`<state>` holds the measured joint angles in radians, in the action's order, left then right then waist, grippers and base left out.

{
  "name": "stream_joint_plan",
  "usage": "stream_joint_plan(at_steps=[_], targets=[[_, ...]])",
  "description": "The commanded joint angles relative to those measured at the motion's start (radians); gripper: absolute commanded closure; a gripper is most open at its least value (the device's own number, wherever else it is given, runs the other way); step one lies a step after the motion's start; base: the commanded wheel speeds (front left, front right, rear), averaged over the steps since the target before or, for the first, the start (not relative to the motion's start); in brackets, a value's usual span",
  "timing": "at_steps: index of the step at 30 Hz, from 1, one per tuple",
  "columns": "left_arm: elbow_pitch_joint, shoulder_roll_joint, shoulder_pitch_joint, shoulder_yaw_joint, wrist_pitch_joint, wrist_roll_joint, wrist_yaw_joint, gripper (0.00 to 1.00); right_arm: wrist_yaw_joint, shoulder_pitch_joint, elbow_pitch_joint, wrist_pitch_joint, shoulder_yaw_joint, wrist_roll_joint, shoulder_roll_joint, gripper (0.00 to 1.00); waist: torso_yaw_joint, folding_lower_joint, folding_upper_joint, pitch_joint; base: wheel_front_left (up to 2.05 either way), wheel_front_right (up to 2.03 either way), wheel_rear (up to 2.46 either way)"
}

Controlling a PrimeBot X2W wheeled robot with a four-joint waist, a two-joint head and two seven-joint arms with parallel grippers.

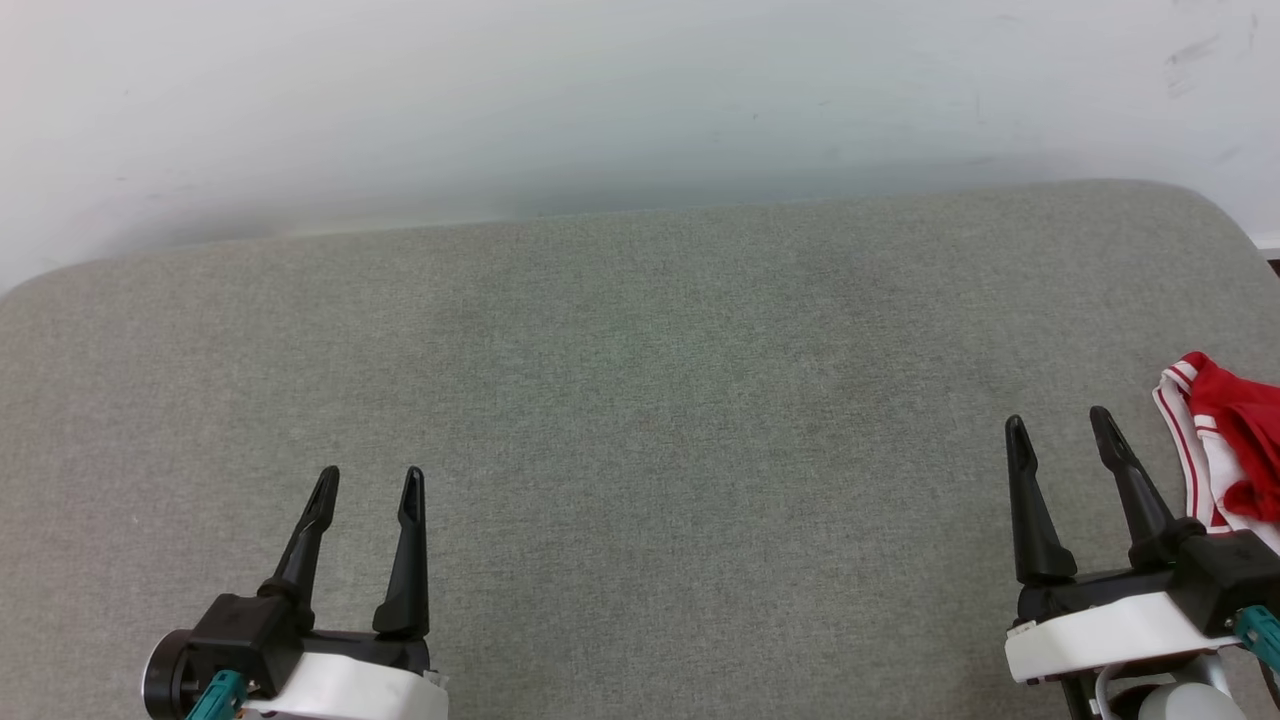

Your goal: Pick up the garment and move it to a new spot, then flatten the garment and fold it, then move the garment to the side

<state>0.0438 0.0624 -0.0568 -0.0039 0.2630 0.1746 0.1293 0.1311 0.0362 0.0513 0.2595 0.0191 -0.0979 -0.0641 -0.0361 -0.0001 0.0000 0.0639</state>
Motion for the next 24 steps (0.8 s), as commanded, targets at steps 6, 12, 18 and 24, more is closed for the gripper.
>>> stream_joint_plan(at_steps=[6,12,18,24], targets=[[-0.016,-0.002,-0.002,0.004,-0.001,0.000,0.000,1.00,0.000,-0.002,0.014,-0.001,-0.001,0.001,0.001,1.00,-0.001,0.0001,0.0000,-0.001,0.00,0.00,0.00],[-0.035,-0.001,0.000,0.002,-0.020,0.100,-0.003,1.00,0.000,-0.005,0.031,-0.019,-0.003,-0.103,-0.002,1.00,0.001,0.0001,0.0000,-0.004,0.00,0.00,0.00],[-0.059,0.006,0.016,0.004,-0.043,0.221,-0.003,1.00,0.000,0.004,0.046,-0.044,-0.001,-0.230,-0.007,1.00,0.003,0.0001,0.0000,-0.006,0.00,0.00,0.00],[-0.082,0.011,0.032,0.005,-0.066,0.334,-0.001,1.00,0.000,0.011,0.059,-0.068,0.001,-0.346,-0.010,1.00,0.004,0.0001,0.0000,-0.009,0.00,0.00,0.00]])
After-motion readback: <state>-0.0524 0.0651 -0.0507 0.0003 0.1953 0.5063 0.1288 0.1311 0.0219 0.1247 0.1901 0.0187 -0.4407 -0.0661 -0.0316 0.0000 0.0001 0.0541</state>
